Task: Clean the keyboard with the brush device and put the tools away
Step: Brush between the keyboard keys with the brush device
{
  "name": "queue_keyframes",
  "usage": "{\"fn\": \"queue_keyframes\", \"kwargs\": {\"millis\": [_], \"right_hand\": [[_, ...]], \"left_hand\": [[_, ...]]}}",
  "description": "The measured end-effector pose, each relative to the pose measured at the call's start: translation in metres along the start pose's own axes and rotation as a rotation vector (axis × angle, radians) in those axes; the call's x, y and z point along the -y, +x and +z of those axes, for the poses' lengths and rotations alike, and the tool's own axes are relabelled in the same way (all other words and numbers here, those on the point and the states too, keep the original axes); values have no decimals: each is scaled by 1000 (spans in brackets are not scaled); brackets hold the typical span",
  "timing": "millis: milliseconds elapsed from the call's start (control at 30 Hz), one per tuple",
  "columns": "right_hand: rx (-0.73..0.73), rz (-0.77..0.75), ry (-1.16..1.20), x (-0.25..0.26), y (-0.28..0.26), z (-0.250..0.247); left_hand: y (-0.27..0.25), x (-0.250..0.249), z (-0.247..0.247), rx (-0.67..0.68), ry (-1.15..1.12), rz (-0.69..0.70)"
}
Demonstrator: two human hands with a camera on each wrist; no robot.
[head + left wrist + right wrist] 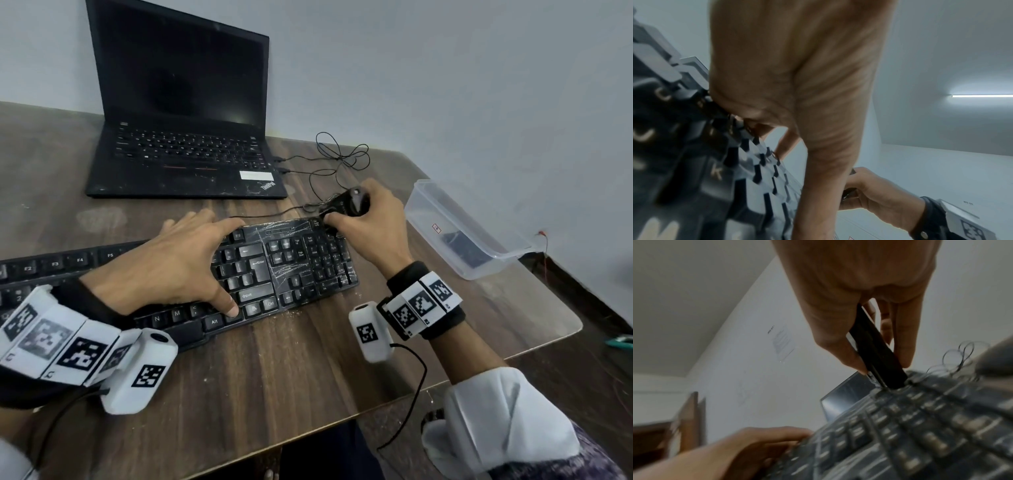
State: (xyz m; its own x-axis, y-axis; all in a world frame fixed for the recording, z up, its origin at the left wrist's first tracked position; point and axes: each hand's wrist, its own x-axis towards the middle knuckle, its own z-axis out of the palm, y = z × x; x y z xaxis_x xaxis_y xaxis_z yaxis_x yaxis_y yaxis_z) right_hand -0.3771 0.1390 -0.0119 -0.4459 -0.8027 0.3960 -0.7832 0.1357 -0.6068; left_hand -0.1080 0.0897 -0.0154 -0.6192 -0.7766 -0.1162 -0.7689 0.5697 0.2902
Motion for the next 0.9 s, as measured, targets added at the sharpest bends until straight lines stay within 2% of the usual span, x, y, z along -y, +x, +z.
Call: {"fn": "queue_keyframes", "kwargs": {"millis": [100, 267, 500, 667, 800, 900], "right_hand": [[85, -47, -11, 4, -4, 3], [-101, 60, -18, -13, 9, -7], [82, -20, 52, -2, -5, -2], [-43, 48, 31, -12, 7, -10], [118, -45, 82, 1, -7, 2], [29, -32, 54, -2, -2, -2]], "left_hand": [[1, 1, 1, 4, 1, -4], [-1, -3, -2, 6, 1, -8], [-2, -3, -2, 8, -7, -19], [-2, -3, -1, 4, 3, -13], [-2, -4, -1, 3, 0, -15], [-1, -1, 0, 1, 4, -6]]}}
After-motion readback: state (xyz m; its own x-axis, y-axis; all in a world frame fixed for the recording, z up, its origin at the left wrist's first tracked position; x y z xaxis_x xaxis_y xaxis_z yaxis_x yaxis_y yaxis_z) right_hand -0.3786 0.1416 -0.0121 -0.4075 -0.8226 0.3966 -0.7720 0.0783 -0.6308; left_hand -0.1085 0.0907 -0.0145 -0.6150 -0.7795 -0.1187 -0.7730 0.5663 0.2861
